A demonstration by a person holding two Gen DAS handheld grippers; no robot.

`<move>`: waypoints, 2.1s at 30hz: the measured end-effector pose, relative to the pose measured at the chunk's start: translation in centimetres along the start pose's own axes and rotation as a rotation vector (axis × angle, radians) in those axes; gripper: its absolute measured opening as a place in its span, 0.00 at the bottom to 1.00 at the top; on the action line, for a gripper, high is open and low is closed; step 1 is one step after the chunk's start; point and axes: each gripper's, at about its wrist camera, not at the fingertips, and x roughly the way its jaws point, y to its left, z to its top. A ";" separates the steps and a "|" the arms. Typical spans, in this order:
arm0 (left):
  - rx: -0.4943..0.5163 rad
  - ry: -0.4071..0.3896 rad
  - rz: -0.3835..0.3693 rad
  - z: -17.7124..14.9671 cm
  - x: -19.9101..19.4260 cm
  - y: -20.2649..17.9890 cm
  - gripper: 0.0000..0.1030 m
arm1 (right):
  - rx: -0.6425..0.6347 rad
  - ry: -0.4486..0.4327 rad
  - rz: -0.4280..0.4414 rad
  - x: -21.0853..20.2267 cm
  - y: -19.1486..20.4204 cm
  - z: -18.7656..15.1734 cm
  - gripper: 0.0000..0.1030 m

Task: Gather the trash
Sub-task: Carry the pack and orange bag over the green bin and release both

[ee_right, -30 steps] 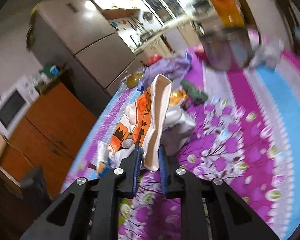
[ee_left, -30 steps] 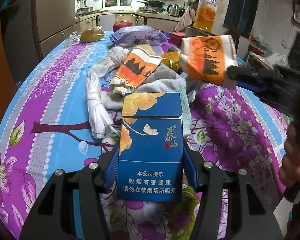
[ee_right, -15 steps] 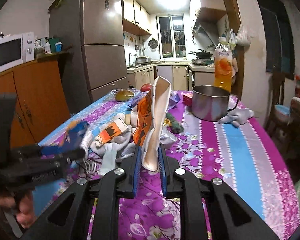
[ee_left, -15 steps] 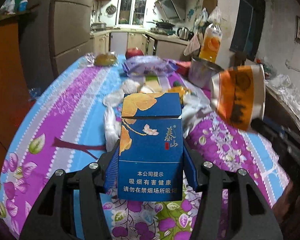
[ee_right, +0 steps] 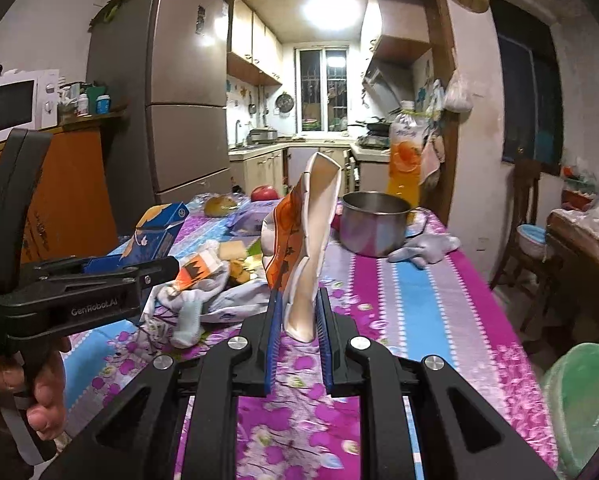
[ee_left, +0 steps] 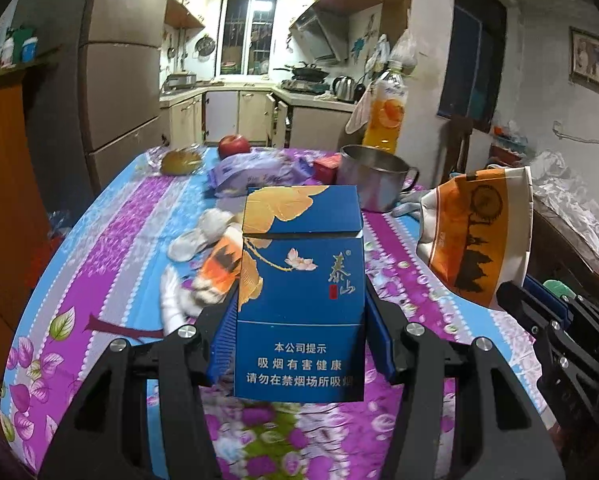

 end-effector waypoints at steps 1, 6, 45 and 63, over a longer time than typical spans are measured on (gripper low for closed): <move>0.004 -0.001 -0.009 0.1 0.0 -0.5 0.52 | 0.003 -0.004 -0.010 -0.5 -0.4 0.0 0.17; 0.037 -0.010 -0.039 0.4 -0.2 -3.1 0.52 | 0.005 -0.021 -0.059 -2.6 -2.1 0.1 0.17; 0.335 0.040 -0.426 -0.1 1.7 -32.9 0.52 | 0.197 0.045 -0.524 -20.3 -29.6 -3.6 0.17; 0.436 0.188 -0.453 -4.4 6.5 -41.2 0.52 | 0.271 0.359 -0.541 -16.8 -38.0 -10.1 0.18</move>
